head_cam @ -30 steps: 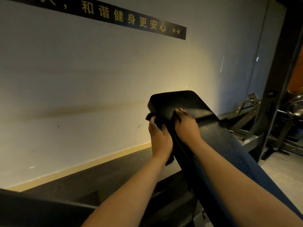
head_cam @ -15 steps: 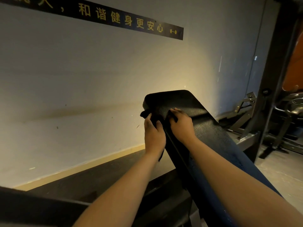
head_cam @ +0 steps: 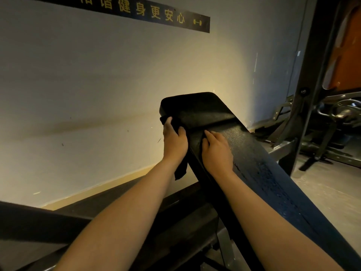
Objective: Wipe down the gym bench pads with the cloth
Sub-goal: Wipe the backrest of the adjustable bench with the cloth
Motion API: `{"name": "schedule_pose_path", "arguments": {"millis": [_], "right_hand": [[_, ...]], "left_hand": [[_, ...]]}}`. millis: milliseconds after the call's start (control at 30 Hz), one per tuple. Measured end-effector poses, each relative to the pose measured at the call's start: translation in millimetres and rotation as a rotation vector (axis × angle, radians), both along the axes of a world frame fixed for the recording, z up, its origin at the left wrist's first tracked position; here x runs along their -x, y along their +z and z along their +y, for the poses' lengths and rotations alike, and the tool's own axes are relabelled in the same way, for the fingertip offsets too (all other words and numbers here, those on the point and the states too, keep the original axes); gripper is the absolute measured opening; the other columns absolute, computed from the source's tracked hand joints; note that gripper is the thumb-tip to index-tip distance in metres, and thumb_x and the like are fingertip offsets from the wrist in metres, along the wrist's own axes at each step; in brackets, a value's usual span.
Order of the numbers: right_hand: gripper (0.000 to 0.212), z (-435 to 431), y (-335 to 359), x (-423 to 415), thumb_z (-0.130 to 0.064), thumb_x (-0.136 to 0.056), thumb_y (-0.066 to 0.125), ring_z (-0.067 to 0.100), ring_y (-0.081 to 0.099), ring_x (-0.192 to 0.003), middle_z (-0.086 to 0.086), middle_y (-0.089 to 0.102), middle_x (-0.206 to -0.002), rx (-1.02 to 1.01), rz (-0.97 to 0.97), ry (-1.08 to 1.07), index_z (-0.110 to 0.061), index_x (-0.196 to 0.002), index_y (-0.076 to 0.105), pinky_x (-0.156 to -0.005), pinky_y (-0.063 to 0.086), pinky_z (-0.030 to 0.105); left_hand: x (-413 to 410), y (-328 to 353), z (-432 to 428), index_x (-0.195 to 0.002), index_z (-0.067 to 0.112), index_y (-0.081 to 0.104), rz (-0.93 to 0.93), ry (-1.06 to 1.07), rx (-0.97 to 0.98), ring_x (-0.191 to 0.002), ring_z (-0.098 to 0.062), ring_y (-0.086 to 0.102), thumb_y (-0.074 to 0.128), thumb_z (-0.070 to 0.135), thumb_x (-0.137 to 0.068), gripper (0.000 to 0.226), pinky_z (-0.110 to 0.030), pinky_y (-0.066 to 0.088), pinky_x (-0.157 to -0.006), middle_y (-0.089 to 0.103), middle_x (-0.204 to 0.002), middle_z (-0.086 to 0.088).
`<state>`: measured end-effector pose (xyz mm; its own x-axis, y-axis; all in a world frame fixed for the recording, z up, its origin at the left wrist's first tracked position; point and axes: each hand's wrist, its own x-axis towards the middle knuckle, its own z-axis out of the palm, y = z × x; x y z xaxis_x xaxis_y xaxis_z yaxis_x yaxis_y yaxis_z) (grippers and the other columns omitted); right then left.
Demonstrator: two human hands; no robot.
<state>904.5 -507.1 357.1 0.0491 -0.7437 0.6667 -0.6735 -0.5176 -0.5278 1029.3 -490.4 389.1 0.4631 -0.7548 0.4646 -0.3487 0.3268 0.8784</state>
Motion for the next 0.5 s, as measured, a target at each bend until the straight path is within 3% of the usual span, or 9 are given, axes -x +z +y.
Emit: {"name": "schedule_pose_path", "arguments": {"millis": [133, 200, 267, 400, 500], "right_hand": [[0.038, -0.3, -2.1, 5.1, -0.025, -0.102, 0.045, 0.022, 0.045, -0.131, 0.005, 0.055, -0.138, 0.006, -0.028, 0.027, -0.011, -0.136, 0.057, -0.101, 0.044, 0.039], [0.039, -0.7, 0.4, 9.4, -0.023, -0.101, 0.046, 0.023, 0.045, -0.131, 0.007, 0.055, -0.138, 0.001, 0.009, 0.052, -0.010, -0.136, 0.057, -0.103, 0.043, 0.039], [0.039, 2.6, 0.8, 15.6, -0.021, -0.100, 0.048, 0.024, 0.045, -0.131, 0.007, 0.054, -0.140, -0.002, 0.070, 0.055, -0.010, -0.137, 0.056, -0.105, 0.041, 0.038], [0.039, 18.1, -10.5, 21.0, -0.025, -0.101, 0.047, 0.021, 0.046, -0.130, 0.002, 0.055, -0.140, 0.034, 0.101, -0.008, -0.016, -0.138, 0.056, -0.103, 0.043, 0.041], [0.039, 20.0, -13.8, 18.4, -0.026, -0.101, 0.046, 0.020, 0.048, -0.129, 0.000, 0.055, -0.139, 0.027, 0.086, -0.033, -0.018, -0.138, 0.056, -0.099, 0.044, 0.040]], "left_hand": [[15.4, -23.8, 10.4, -0.155, 0.026, 0.025, 0.015, 0.056, 0.038, -0.134, -0.020, 0.049, 0.039, 0.031, -0.106, 0.051, -0.040, 0.047, -0.109, 0.046, -0.150, -0.001], [26.4, -45.0, 24.4, -0.154, 0.023, 0.028, -0.057, 0.071, 0.048, -0.130, -0.014, 0.051, 0.041, 0.031, -0.106, 0.050, -0.019, 0.049, -0.100, 0.048, -0.147, 0.000], [41.2, -67.8, 43.8, -0.154, 0.021, 0.027, -0.156, 0.043, 0.071, -0.129, -0.001, 0.045, 0.043, 0.028, -0.107, 0.051, -0.001, 0.039, -0.091, 0.043, -0.150, 0.002], [53.6, -89.1, 58.5, -0.155, 0.021, 0.024, -0.269, -0.009, 0.092, -0.127, 0.004, 0.039, 0.044, 0.026, -0.107, 0.053, 0.002, 0.033, -0.094, 0.038, -0.152, 0.001], [48.2, -66.1, 47.1, -0.157, 0.019, 0.021, -0.228, 0.037, 0.029, -0.136, -0.006, 0.039, 0.041, 0.026, -0.107, 0.054, 0.001, 0.028, -0.094, 0.035, -0.156, -0.002]]}}
